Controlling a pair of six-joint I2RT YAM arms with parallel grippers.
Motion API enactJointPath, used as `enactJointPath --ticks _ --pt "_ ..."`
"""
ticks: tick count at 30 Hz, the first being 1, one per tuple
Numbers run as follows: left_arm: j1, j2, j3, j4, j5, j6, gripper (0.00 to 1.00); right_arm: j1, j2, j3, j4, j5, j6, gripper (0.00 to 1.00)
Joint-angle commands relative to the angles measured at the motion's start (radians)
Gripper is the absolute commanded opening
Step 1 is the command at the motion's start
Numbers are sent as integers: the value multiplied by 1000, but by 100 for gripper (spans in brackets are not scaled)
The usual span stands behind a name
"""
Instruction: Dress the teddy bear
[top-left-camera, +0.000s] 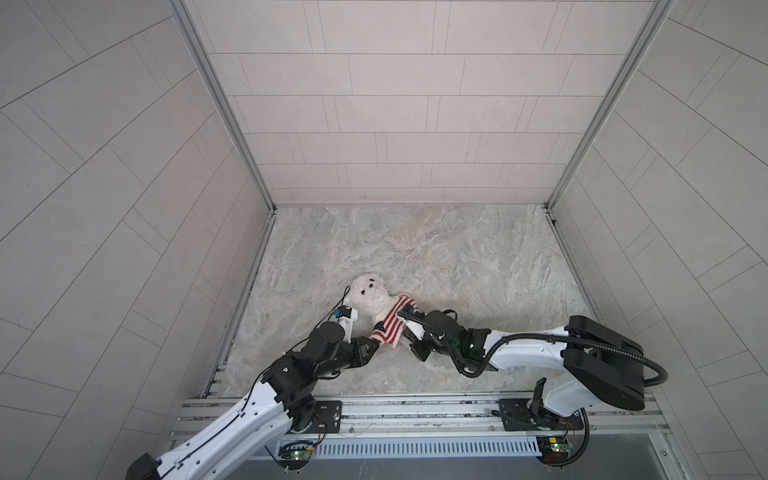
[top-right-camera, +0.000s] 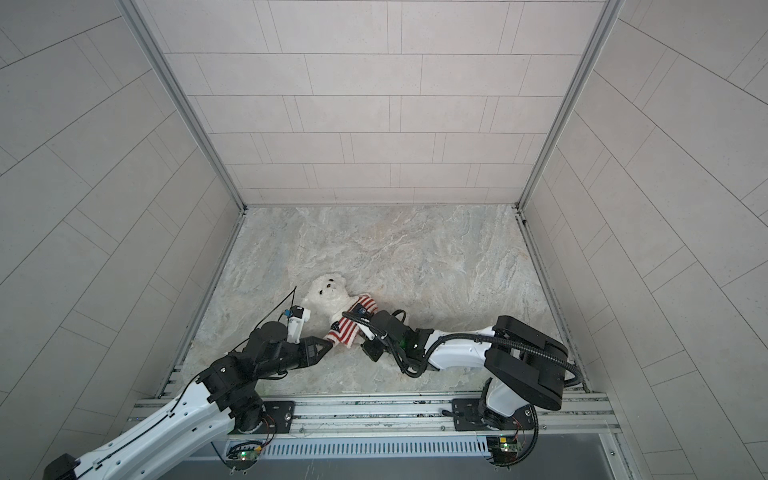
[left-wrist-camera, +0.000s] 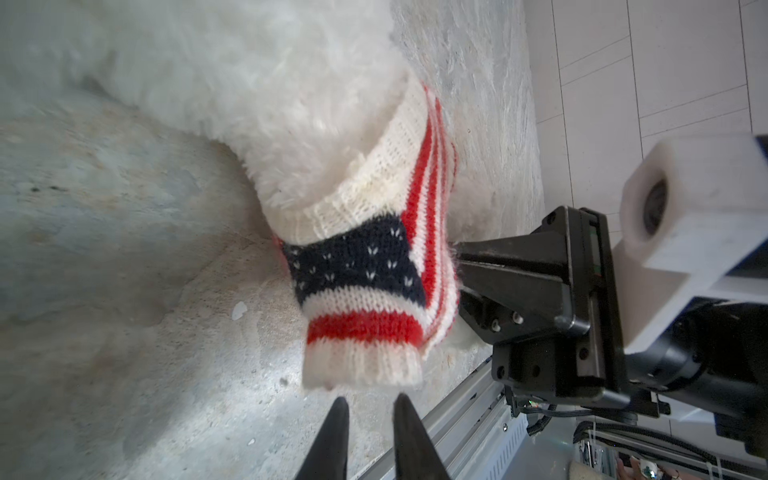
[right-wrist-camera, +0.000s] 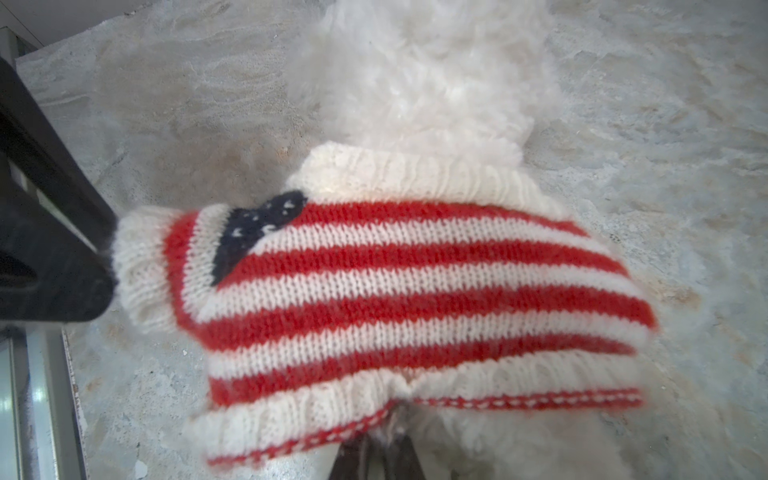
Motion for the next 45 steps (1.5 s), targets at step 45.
enactJointPath --ticks 45 --pt "-5 397 -86 647 -173 -139 6 -3 26 -50 100 -49 58 0"
